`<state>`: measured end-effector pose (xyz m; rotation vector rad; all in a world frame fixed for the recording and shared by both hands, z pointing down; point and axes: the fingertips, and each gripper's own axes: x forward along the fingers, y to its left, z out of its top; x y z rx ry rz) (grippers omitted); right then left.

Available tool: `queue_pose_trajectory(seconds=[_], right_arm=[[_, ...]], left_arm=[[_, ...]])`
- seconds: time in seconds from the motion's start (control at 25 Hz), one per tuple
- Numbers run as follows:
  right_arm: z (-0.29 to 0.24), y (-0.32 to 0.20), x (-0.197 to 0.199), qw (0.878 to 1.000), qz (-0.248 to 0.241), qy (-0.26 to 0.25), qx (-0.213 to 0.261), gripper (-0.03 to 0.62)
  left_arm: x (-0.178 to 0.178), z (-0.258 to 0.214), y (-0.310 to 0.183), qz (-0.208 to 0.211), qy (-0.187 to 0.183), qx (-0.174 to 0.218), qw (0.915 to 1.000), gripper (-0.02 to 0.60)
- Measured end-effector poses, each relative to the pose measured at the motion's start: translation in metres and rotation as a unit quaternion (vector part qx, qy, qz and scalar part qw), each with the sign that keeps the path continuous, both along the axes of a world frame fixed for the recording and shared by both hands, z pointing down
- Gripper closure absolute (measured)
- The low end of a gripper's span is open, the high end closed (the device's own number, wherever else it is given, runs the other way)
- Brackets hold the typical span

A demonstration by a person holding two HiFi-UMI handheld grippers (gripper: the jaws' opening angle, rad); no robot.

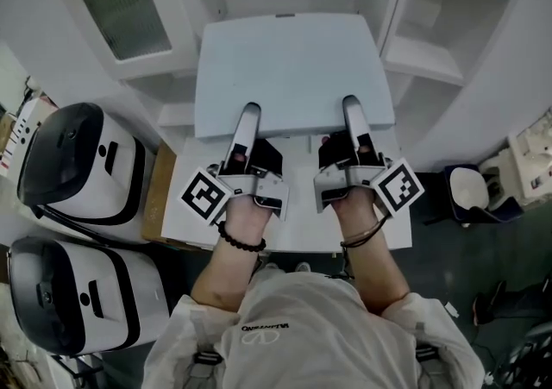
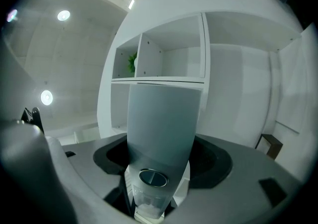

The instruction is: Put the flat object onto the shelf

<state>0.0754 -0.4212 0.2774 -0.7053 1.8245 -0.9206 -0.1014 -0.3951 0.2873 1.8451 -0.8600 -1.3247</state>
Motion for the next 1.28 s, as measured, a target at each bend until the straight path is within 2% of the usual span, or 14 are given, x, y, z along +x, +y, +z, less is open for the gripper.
queue_pose_trajectory(seconds=[0.24, 0.8, 1.28], right_arm=[[-0.015, -0.041, -0.018, 1.0, 0.008, 0.004, -0.012, 0.266], [-0.015, -0.063, -0.018, 0.999, 0.026, 0.0, -0.031, 0.266], [-0.004, -0.101, -0.022, 0.996, 0.022, 0.009, -0.086, 0.264]], left_arm=[[-0.019, -0.012, -0.042, 0.006, -0.001, -0.014, 0.9999, 0.27], [-0.019, -0.015, -0.067, 0.023, 0.0, -0.029, 0.9993, 0.271], [-0.021, -0.007, -0.106, 0.025, -0.004, -0.069, 0.9973, 0.271]])
